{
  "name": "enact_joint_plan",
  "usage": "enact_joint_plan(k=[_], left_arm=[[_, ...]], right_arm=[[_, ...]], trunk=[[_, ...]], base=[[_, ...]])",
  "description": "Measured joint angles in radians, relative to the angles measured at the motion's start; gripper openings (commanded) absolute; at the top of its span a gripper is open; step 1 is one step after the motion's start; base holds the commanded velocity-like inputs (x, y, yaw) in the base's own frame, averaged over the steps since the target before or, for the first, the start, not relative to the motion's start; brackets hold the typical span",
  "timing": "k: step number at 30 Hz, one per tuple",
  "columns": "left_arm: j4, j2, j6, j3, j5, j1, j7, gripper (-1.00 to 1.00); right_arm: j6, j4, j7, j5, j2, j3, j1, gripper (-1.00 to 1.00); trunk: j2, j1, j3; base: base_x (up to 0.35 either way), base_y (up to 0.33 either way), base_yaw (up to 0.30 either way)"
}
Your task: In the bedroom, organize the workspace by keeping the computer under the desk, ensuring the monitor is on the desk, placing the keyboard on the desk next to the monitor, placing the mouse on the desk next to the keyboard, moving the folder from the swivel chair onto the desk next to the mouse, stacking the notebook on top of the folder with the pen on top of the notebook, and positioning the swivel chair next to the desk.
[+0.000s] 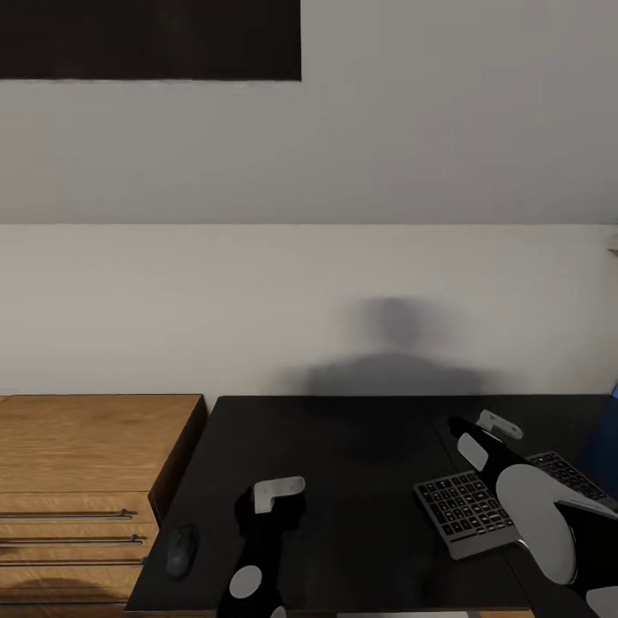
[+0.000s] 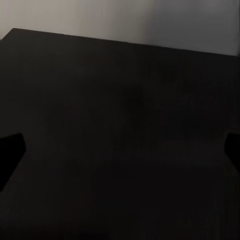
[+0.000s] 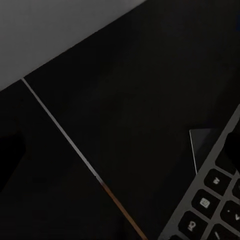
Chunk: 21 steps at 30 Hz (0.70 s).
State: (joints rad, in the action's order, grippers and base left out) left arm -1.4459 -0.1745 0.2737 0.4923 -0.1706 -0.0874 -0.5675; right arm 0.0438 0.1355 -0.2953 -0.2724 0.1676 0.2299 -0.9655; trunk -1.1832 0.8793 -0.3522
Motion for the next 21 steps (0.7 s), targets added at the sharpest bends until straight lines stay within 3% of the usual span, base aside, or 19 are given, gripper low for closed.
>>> enact_joint_plan(k=[7, 21], left_arm=[[-0.002, 0.000, -0.039, 0.000, 0.039, 0.000, 0.000, 1.00], [-0.006, 0.000, -0.043, 0.000, 0.039, -0.001, -0.003, 1.00]], right_arm=[[0.000, 0.000, 0.000, 0.000, 0.000, 0.000, 0.001, 1.00], [-0.001, 0.000, 0.000, 0.000, 0.001, 0.000, 0.001, 1.00]], trunk=[[0.000, 0.000, 0.000], [0.000, 0.000, 0.000]], base=[[0.000, 0.000, 0.000], [0.000, 0.000, 0.000]])
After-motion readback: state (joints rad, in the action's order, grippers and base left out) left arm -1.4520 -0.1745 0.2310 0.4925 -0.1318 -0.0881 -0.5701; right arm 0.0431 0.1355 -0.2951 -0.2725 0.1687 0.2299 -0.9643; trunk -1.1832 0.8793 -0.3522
